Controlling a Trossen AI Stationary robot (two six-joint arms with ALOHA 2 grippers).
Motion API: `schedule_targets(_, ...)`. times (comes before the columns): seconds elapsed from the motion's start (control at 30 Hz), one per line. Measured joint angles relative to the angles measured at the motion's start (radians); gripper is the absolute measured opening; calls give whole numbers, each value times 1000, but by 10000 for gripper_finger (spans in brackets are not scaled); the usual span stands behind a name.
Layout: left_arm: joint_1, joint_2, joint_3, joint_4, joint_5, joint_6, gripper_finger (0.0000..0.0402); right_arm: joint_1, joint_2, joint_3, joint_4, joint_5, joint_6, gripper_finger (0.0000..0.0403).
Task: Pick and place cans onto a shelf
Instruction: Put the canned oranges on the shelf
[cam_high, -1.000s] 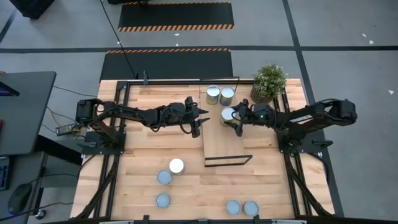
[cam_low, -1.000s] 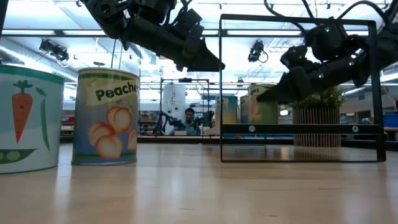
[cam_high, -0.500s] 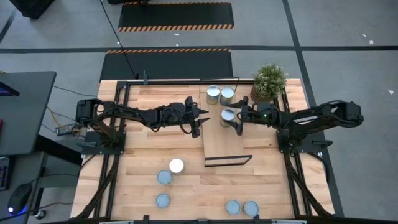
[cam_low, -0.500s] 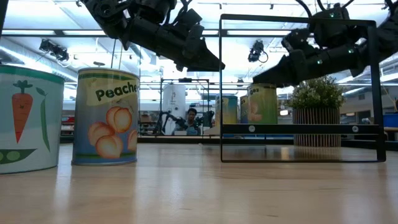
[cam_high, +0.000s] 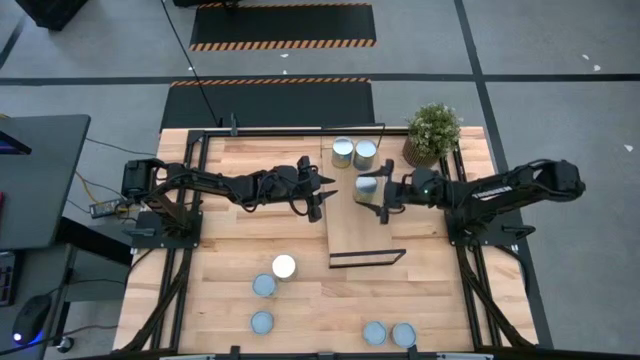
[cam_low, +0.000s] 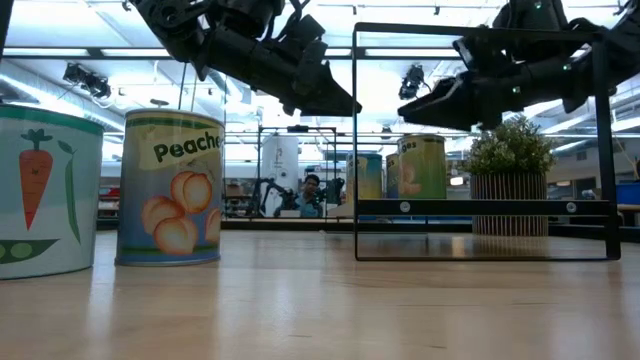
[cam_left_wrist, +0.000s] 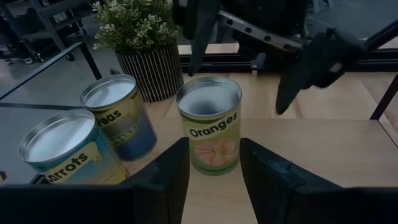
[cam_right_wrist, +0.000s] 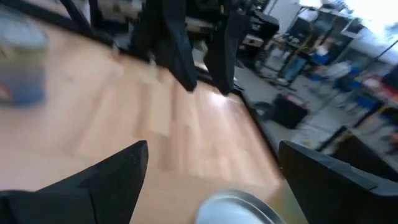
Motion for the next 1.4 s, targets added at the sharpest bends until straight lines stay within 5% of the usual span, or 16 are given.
schedule_targets(0.37,0,0,0,10,0,0,149,85,0,0,-29,311,-334,369)
schedule_targets(1.4,-14,0,0,52,0,5,149,-97,1,0,-66,177,-384,368)
